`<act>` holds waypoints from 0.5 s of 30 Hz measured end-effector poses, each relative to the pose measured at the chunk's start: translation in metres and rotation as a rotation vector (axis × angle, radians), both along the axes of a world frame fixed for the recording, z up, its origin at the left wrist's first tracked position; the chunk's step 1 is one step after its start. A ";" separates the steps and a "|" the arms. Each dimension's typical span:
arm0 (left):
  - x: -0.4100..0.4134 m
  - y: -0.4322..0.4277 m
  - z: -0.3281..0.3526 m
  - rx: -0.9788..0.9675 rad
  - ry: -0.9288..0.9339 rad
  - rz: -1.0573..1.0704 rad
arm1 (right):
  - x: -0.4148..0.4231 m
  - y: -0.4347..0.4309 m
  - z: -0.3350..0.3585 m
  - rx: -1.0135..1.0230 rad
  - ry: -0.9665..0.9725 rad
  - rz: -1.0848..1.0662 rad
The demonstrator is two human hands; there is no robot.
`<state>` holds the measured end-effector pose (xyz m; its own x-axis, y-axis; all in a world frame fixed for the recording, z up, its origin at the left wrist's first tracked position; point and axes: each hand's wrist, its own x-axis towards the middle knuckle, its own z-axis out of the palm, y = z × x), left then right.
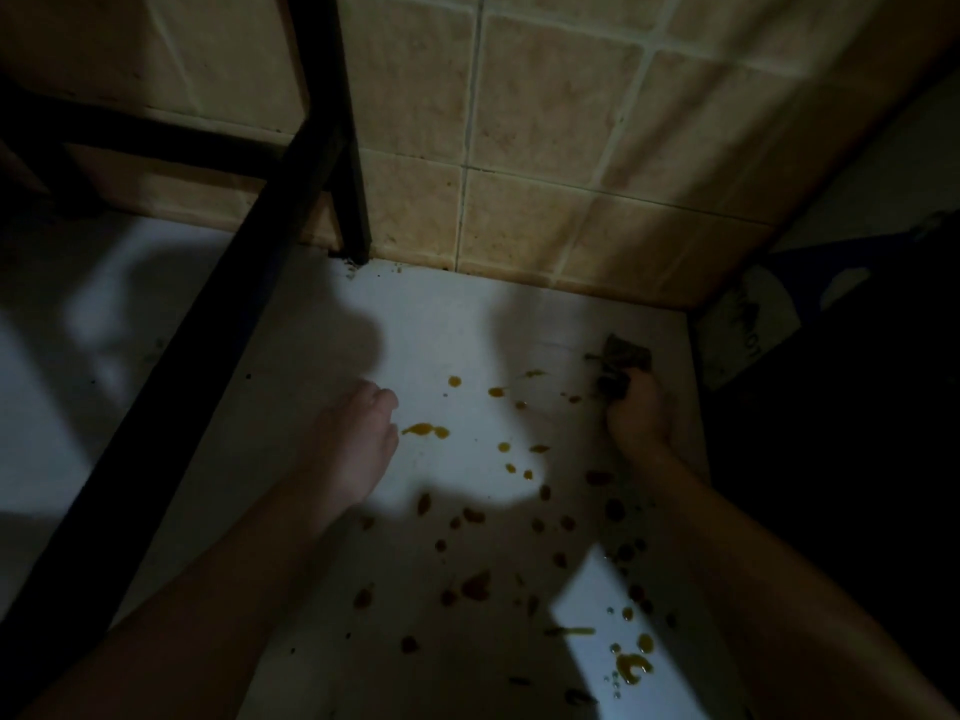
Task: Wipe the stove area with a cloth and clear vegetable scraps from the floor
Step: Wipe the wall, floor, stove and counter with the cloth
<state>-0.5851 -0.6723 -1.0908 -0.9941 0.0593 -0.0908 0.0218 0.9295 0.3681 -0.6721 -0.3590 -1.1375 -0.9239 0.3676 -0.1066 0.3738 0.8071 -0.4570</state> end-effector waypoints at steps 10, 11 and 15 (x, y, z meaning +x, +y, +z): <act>0.011 -0.011 0.013 -0.066 0.002 0.015 | 0.033 -0.139 0.010 0.005 0.035 0.618; 0.011 -0.010 0.015 -0.068 0.009 0.014 | 0.039 -0.149 0.008 0.073 0.004 0.678; 0.008 -0.010 0.023 -0.089 -0.015 0.032 | 0.060 -0.176 0.005 0.122 -0.051 0.869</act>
<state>-0.5769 -0.6826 -1.0676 -0.9938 0.0187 -0.1095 -0.0133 0.9587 0.2842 -0.6123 -0.5346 -1.1320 -0.8773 -0.4521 -0.1611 -0.3779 0.8576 -0.3488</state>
